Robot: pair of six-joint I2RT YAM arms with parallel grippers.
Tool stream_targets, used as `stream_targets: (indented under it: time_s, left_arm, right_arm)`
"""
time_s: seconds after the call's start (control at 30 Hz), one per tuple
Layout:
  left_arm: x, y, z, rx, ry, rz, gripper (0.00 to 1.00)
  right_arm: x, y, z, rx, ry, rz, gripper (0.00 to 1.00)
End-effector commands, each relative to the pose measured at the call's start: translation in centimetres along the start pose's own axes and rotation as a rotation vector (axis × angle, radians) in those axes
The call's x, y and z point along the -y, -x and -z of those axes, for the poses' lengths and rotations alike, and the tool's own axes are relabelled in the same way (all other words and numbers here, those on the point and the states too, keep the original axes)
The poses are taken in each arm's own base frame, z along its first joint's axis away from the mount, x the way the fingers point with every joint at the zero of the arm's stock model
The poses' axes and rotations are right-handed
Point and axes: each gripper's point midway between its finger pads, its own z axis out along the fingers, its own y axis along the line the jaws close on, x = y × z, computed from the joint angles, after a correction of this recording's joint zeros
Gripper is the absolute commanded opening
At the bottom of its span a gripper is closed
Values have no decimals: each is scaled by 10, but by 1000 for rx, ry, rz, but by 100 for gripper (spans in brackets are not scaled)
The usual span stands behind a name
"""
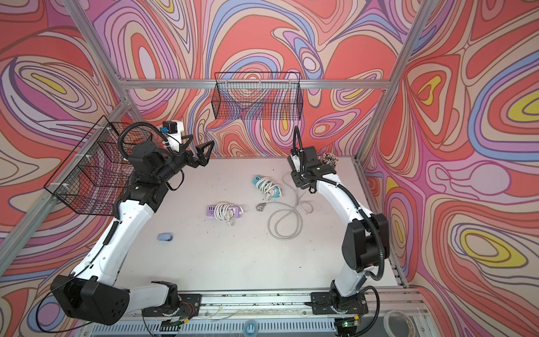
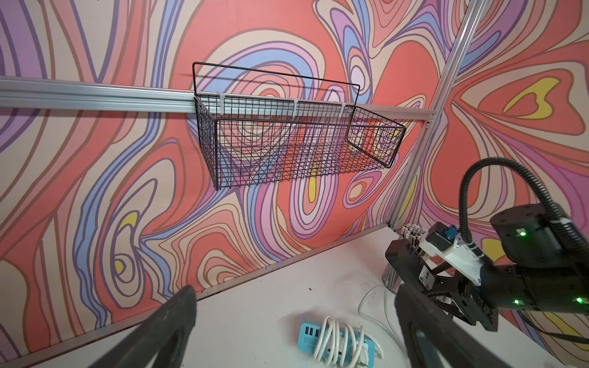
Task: Unwrap the cord wrapped around the power strip
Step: Place the power strip at the center of the board.
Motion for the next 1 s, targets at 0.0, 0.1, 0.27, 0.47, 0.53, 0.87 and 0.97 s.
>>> stream_targets:
  time_s: [0.0, 0.1, 0.27, 0.47, 0.53, 0.87, 0.97]
  left_arm:
    - [2, 15, 9, 52, 13, -39, 100]
    - [1, 14, 8, 50, 13, -37, 100]
    - [1, 14, 8, 51, 15, -40, 100]
    - [0, 13, 9, 51, 21, -48, 100]
    - [0, 12, 8, 49, 22, -47, 100]
    - [-1, 10, 6, 44, 15, -40, 100]
    - [0, 11, 6, 46, 12, -36, 100]
  right_arm:
    - [8, -23, -7, -97, -22, -104, 24]
    - [20, -46, -25, -176, -36, -145, 25]
    - [38, -74, -54, -267, -48, -208, 25]
    - [43, -100, -75, -329, -38, -254, 24]
    - [45, -103, -74, -332, -32, -260, 24]
    - [34, -56, -28, -192, 84, -303, 24]
    - [28, -34, -21, -155, 125, -307, 24]
